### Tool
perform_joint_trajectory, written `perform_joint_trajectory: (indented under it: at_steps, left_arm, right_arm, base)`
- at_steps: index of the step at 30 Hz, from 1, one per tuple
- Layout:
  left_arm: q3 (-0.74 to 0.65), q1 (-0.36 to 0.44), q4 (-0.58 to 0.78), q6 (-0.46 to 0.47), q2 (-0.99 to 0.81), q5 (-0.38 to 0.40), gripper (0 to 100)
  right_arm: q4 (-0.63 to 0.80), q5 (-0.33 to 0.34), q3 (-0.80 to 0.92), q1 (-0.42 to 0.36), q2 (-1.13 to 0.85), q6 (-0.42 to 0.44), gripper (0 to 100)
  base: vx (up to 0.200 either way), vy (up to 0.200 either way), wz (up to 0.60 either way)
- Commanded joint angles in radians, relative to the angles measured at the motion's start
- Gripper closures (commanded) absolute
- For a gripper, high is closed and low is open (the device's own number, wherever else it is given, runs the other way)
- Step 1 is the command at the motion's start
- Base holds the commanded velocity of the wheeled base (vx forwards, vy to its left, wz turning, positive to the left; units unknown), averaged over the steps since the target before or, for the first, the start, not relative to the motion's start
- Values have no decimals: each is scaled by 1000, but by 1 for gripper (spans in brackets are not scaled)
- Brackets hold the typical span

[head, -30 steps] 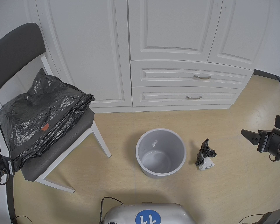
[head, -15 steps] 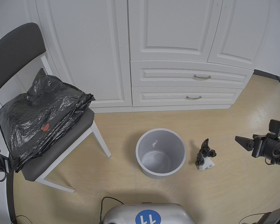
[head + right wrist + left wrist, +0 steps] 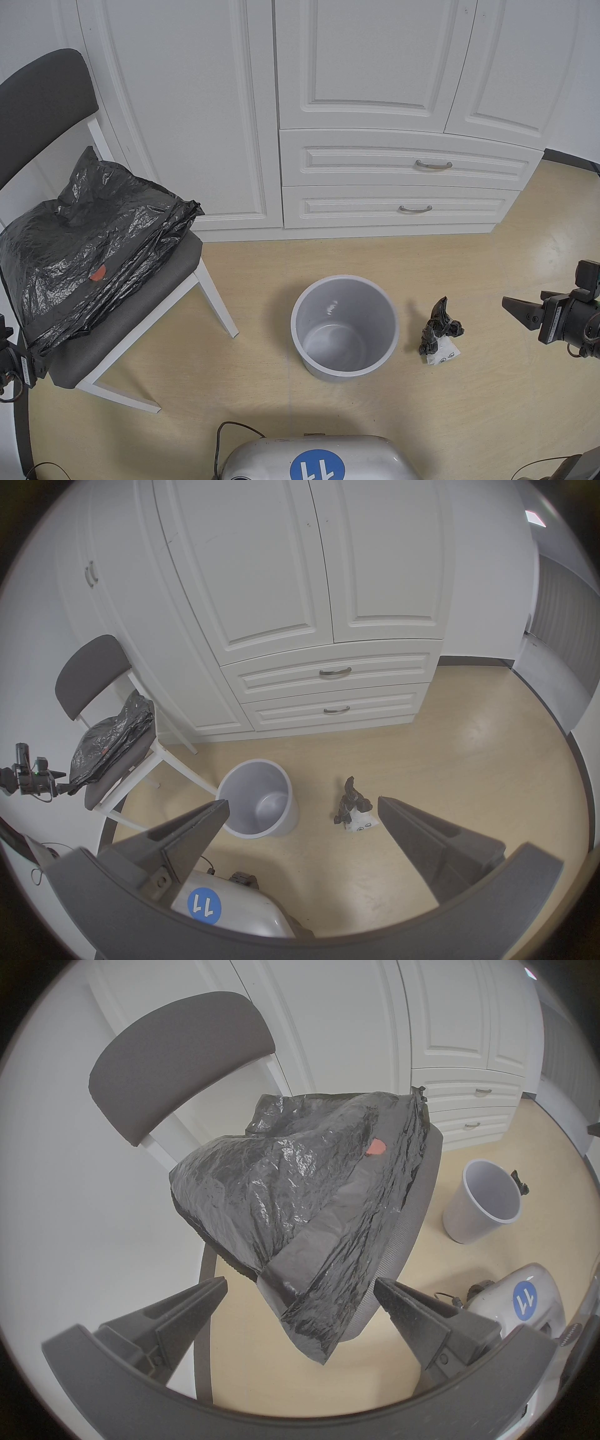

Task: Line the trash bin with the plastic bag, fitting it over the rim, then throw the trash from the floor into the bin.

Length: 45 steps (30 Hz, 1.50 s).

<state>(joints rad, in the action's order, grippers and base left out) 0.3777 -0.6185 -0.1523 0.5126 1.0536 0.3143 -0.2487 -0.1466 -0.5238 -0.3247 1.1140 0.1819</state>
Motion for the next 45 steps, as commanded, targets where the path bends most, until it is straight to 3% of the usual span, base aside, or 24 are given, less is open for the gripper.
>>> perform_joint_trajectory:
  at_steps: [1,10,18,26,30,45]
  left_arm:
    - [-8,5,-7,4,3,-11,0]
    - [7,-18,-15,18,46,-24,0]
    - [21,-84,-23,27,72,-18,0]
    - [10,-84,-19,34,51,-15,0]
    - [-3,-86,-21,86,72,-17,0]
    - [20,-118,-55,64,121,-12,0]
  right_arm:
    - [0,-11,5,-24,-5,1,0]
    - [-1,-25,10,-36,-7,1,0]
    - [-1,-28,10,-37,-7,1,0]
    - [0,-28,10,-37,-17,-2,0]
    - [-1,-28,11,-39,-22,-19,0]
    - [0,-33,15,-53,-42,-22,0]
  base:
    - [0,0,0]
    - [0,0,0]
    - [0,0,0]
    - [0,0,0]
    - [0,0,0]
    - [0,0,0]
